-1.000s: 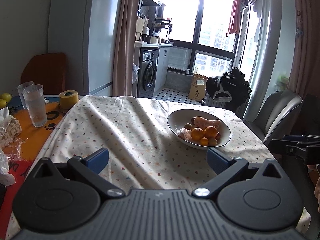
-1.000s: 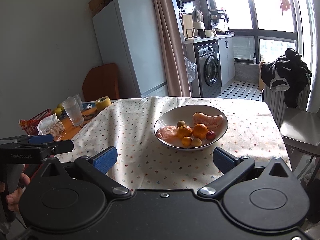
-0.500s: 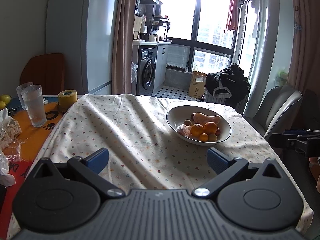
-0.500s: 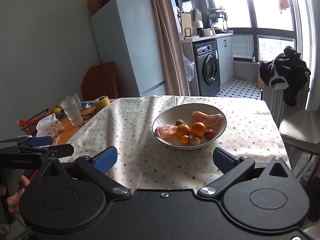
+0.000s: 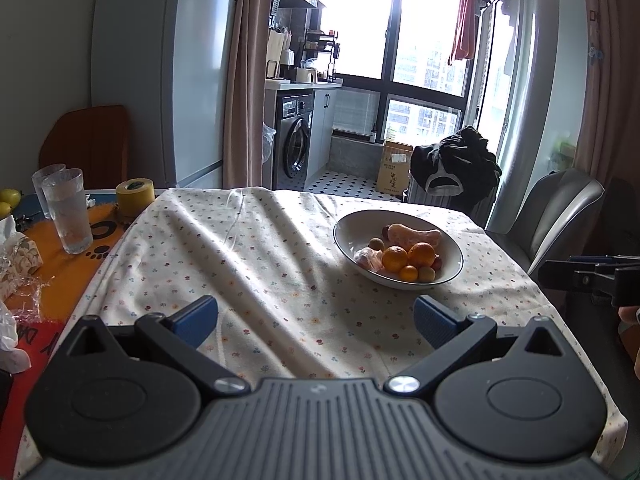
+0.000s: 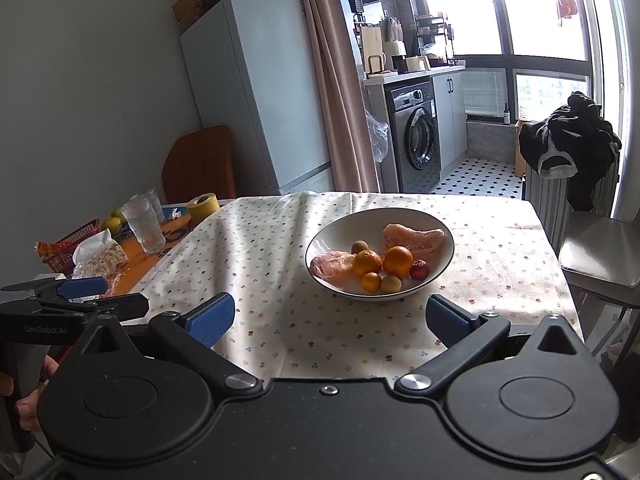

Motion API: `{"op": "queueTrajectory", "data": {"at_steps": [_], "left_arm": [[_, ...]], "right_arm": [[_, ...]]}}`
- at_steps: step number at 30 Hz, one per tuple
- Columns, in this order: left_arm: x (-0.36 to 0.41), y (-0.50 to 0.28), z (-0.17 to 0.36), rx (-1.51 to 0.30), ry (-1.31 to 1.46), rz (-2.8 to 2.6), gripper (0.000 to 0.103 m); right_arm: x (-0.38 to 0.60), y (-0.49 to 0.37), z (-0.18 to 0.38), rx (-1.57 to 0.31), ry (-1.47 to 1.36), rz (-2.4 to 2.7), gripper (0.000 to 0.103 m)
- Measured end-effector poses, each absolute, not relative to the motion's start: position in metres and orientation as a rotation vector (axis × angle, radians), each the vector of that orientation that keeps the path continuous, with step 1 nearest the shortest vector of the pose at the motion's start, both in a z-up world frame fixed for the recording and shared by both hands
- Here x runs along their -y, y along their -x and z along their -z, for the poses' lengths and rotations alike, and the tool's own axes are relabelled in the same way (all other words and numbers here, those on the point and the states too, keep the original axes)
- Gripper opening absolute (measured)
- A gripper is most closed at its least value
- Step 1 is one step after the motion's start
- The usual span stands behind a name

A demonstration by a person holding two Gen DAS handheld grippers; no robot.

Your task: Organize fruits

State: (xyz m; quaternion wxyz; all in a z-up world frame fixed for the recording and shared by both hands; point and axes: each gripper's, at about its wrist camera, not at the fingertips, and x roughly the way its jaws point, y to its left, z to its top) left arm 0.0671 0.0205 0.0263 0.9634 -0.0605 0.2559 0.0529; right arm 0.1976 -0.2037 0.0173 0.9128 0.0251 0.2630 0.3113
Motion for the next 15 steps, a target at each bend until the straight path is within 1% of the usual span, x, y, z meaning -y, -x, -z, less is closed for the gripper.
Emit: {"op": "queueTrajectory", "data": {"at_steps": [15], "left_arm": [[-0.0206, -0.0671, -0.0252, -0.523, 0.122, -0.107, 0.103]], "right_arm": [[0.2025, -0.1967, -0.0142, -0.545, -0.048, -0.649, 0.103]]}}
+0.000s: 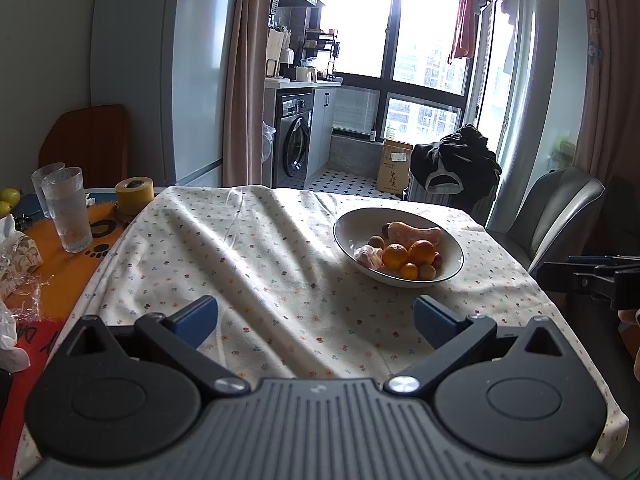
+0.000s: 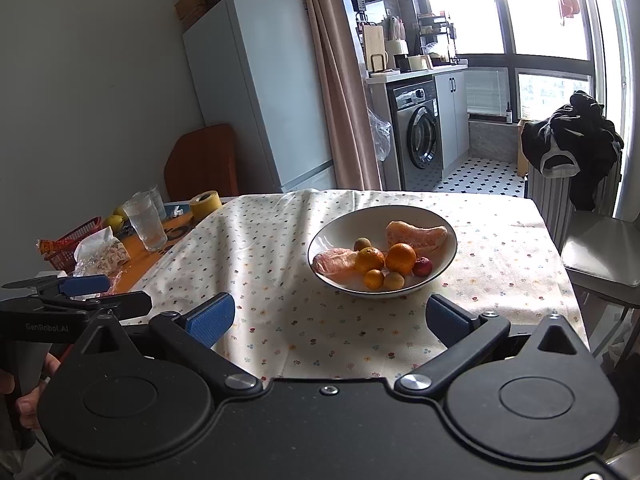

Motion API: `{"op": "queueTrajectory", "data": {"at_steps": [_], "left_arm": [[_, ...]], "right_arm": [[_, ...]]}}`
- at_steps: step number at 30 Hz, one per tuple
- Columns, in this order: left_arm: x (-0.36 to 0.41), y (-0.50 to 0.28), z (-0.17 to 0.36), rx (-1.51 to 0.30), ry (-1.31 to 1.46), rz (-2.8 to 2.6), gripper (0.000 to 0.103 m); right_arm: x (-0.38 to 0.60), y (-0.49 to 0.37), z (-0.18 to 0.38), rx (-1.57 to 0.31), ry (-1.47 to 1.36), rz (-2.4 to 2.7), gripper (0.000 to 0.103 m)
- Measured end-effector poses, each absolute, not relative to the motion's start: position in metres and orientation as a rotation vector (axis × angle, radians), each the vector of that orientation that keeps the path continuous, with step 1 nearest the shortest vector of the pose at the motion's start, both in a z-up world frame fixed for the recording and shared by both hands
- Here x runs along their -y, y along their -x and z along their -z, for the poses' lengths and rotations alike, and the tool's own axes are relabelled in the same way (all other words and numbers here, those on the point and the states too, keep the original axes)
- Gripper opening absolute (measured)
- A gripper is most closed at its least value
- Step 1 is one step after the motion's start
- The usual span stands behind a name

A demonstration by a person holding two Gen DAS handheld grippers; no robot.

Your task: Organize fruits

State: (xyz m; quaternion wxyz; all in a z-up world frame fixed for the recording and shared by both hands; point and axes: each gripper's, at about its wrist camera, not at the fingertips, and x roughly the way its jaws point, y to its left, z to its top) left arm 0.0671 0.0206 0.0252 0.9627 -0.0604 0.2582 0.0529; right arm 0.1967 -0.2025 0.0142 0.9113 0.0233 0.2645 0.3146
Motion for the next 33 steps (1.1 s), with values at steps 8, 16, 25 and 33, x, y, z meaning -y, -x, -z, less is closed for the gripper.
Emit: {"op": "queueTrajectory", "data": {"at_steps": [8, 16, 25, 33], "left_arm": [[-0.02, -0.068, -0.024, -0.526, 0.12, -0.107, 0.103], [-0.02, -0.068, -0.024, -0.523, 0.12, -0.109, 0.103], [-0.019, -0.072, -0.019, -0.53, 0.127, -0.1, 0.103], [-0.015, -0.073, -0.016, -0.541, 0.118, -0.09, 0.103]], "right_arm": [[0.204, -0.198, -0.013, -0.546, -0.053, -0.644, 0.103], [0.205, -0.199, -0.013, -0.547, -0.054, -0.643, 0.103], [0.205, -0.201, -0.009, -0.554, -0.059, -0.637, 0.103], [0.206, -0.204, -0.004, -0.565, -0.065, -0.63, 0.103]]}}
